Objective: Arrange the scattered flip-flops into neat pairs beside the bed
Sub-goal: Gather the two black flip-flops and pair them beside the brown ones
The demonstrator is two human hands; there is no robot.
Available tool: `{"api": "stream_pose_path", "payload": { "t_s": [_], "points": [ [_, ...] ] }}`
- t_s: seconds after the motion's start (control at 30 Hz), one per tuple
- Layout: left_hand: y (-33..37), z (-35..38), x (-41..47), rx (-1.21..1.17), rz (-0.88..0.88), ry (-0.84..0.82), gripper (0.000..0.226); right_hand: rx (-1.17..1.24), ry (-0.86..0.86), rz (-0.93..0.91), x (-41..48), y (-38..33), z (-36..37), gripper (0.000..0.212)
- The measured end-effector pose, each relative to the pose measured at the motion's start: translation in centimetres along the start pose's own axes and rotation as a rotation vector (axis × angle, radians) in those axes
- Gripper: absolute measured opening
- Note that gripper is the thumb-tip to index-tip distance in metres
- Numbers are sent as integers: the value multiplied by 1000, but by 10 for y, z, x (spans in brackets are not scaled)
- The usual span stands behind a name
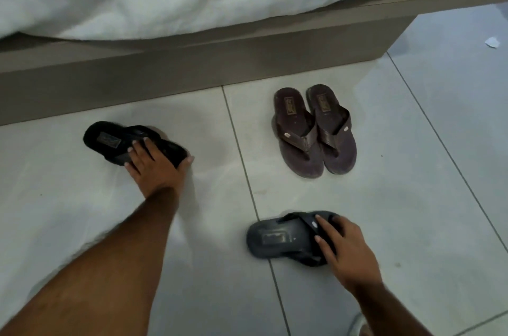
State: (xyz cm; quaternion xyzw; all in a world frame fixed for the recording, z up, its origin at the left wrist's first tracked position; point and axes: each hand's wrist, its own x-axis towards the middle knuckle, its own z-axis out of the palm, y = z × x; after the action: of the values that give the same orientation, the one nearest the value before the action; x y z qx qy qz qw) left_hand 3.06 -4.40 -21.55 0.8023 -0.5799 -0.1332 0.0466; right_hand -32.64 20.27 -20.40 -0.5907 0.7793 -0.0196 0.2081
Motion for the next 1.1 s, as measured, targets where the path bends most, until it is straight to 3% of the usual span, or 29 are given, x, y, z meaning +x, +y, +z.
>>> {"api": "stream_pose_path", "payload": {
  "t_s": [0.23, 0.33, 0.43, 0.57, 0.7, 0.8, 0.9, 1.1],
  "points": [
    [-5, -1, 13, -108, -39, -48, 120, -79, -32, -178, 44, -87, 17, 62],
    [-15, 0, 13, -105, -36, -84, 129, -42, -18, -180, 65, -126, 26, 64],
    [-36, 3, 3, -88, 9, -59, 123, 34, -22, -108, 85, -157, 33, 64],
    [-60, 9, -15, -156, 101, 4, 110, 264, -18, -11, 116, -191, 35, 65],
    [-66, 15, -41, -201, 269, 3, 96, 708, -173, 43, 140, -219, 28, 80],
    [-56, 22, -50, -180, 339, 15, 74, 568, -257, -98, 153, -231, 24, 107],
    [-47, 26, -45, -127, 340, 43, 49, 492, -311, -148, 168, -240, 22, 118],
    [-48, 24, -2, -42, 351, 42, 47, 426, -327, -145, 198, -273, 22, 123]
  ]
}}
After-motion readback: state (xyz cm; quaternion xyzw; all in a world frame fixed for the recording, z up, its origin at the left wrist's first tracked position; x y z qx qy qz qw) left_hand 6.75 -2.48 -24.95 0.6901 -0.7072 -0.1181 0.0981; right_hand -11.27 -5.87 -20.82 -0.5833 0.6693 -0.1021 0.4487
